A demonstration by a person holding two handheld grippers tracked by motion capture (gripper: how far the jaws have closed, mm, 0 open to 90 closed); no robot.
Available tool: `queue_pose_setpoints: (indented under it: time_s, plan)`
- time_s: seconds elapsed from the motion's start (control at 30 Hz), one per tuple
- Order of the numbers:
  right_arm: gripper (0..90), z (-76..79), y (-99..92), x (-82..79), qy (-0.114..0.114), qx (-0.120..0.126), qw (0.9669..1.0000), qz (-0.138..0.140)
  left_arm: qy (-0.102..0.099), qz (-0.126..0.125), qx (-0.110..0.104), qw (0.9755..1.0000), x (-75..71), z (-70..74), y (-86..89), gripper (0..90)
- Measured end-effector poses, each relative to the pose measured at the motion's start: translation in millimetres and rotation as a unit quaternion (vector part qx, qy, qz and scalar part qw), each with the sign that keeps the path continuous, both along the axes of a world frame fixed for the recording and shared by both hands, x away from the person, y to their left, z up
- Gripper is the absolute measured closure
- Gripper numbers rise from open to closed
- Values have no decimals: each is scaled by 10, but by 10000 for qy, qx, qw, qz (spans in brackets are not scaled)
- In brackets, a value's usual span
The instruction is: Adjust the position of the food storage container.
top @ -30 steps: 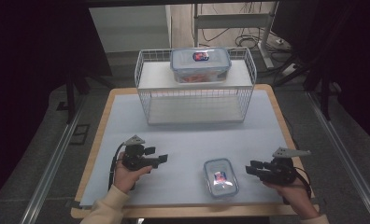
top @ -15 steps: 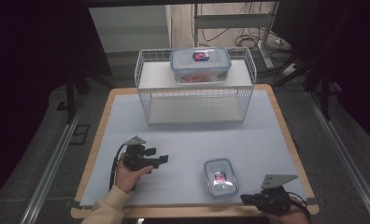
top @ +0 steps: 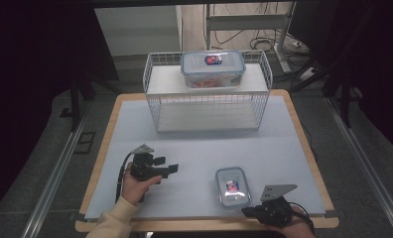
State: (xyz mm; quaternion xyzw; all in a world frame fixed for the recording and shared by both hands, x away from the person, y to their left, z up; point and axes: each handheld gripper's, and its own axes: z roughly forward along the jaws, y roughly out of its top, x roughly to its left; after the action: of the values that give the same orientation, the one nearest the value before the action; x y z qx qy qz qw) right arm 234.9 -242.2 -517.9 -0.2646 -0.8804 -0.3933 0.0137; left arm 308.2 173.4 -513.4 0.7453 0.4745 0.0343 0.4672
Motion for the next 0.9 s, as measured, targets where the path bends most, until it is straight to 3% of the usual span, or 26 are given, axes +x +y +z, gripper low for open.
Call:
queue_pose_setpoints:
  time_s: [0.9]
  plan:
    - [892, -4, 306, 424, -5, 152, 9997, -187, 25, 8, 49, 10000, 10, -14, 15, 274]
